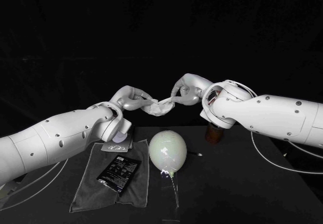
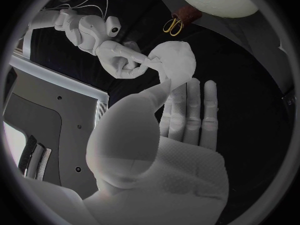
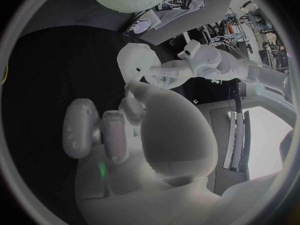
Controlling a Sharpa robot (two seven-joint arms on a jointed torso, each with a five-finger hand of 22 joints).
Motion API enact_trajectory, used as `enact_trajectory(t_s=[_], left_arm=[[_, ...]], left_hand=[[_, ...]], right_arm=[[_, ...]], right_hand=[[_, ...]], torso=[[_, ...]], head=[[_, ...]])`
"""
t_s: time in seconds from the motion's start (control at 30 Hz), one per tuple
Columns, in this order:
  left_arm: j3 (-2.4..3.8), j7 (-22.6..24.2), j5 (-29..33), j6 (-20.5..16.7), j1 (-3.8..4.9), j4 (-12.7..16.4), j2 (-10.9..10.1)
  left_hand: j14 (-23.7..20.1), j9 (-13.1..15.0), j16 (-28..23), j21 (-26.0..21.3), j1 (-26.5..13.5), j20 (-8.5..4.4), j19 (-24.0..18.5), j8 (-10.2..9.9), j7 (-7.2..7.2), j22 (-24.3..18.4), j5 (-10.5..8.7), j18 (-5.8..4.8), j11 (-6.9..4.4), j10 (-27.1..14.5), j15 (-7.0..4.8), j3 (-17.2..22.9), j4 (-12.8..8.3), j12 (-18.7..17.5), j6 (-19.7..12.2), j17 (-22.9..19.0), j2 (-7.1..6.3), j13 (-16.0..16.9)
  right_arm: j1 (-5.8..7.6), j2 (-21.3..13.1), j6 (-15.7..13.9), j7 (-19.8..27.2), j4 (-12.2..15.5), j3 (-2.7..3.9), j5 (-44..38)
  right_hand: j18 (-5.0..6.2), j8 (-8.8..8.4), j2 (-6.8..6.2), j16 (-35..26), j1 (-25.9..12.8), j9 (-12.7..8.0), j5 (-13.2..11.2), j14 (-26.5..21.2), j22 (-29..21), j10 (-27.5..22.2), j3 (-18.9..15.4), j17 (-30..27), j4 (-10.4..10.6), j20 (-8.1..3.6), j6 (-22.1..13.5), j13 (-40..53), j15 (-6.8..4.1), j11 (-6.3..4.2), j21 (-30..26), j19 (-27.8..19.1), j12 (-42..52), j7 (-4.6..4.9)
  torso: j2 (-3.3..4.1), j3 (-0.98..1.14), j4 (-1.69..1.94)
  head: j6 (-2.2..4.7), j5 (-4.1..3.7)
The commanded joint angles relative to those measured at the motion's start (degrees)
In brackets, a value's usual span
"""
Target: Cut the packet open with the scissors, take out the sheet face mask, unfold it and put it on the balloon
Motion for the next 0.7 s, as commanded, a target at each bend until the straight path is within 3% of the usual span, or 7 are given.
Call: enact_trajectory(t_s=[0.03, 0.2, 0.5, 0.6, 0.7], left_arm=[[0.08, 0.34, 2.39, 2.08, 0.04, 0.43, 0.00], [0.12, -0.29, 5.09, 4.16, 0.04, 1.59, -0.29], [0.19, -2.13, 12.37, 7.23, 0.04, 3.70, -0.78], [0.23, -2.57, 14.76, 7.75, 0.05, 4.11, -0.93], [0.27, -3.04, 16.57, 8.10, 0.05, 4.44, -1.09]], left_hand=[[-1.16, 2.24, -0.45, 0.04, 0.15, -0.08, -1.29, 0.52, 0.29, 0.08, 0.26, 0.41, 0.26, -1.75, 0.34, 0.42, -0.03, -0.04, 0.01, -0.05, -0.23, 0.04], [-2.64, 2.70, -1.37, -0.33, 0.14, 0.29, -2.69, 0.63, 0.69, 0.04, 0.25, 0.12, 0.77, -3.76, 0.98, 1.02, -0.08, -0.78, 0.09, -0.29, -0.69, 0.03], [0.37, 3.38, -2.01, 0.76, -0.18, -0.20, -0.09, 0.65, 0.70, 0.20, 0.27, 1.00, 0.77, -4.13, 0.53, 1.14, 0.47, -1.37, -0.44, -0.72, -0.44, 0.12], [6.18, 4.38, -5.26, 1.23, -0.45, -2.34, 4.37, 0.94, 0.53, -0.48, -0.07, 0.97, 0.69, -4.08, -0.30, 1.79, 1.15, -2.92, -1.10, -2.27, -0.22, -0.42], [8.32, 4.75, -6.37, 1.22, -0.43, -2.94, 5.85, 1.04, 0.49, -0.83, 0.13, 1.00, 0.57, -3.78, -0.59, 1.90, 1.22, -3.43, -1.32, -2.69, -0.38, -0.60]], right_arm=[[-0.06, 0.63, -1.39, 0.73, -1.00, -0.05, 0.00], [-0.70, 2.91, -3.22, 1.81, -4.11, -0.37, 1.38], [-2.42, 6.84, -3.63, 3.19, -10.13, -0.82, 3.41], [-2.90, 7.61, -3.46, 3.55, -11.44, -0.95, 4.05], [-3.37, 8.20, -3.29, 3.87, -12.51, -1.08, 4.66]], right_hand=[[-1.01, 0.27, 0.35, 0.26, 0.09, 1.63, 0.16, 3.90, 10.69, 0.47, 0.30, 9.59, 0.01, -0.15, 0.36, -0.05, -0.22, -0.04, 0.01, 0.34, 0.03, -0.04], [-0.99, 0.28, 0.36, 0.18, 0.07, 1.63, 0.16, 3.85, 10.67, 0.41, 0.33, 9.46, 0.01, -0.16, 0.35, -0.17, -0.23, -0.04, -0.06, 0.31, -0.11, -0.04], [-0.82, 0.32, 0.38, -0.23, -0.21, 1.60, 0.16, 3.64, 10.43, 0.09, 0.64, 8.90, 0.07, -0.18, 0.06, -0.74, -0.24, 0.00, -0.90, -0.09, -0.83, 0.02], [-0.69, 0.35, 0.25, -0.55, -0.49, 1.58, 0.16, 3.46, 10.24, -0.19, 0.80, 8.47, 0.11, -0.18, -0.21, -1.10, -0.21, 0.05, -1.55, -0.42, -1.34, 0.08], [-0.58, 0.39, 0.17, -0.78, -0.66, 1.58, 0.16, 3.33, 10.09, -0.45, 0.92, 8.18, 0.11, -0.16, -0.41, -1.45, -0.19, 0.09, -2.08, -0.69, -1.81, 0.11]], torso=[[-0.01, 0.03, 0.00], [0.03, 0.01, -0.04], [0.06, -0.03, 0.01], [0.05, -0.04, 0.01], [0.02, -0.04, 0.02]], head=[[-0.04, -0.07], [-0.01, -0.17], [0.02, -0.36], [-0.04, -0.41], [-0.05, -0.45]])
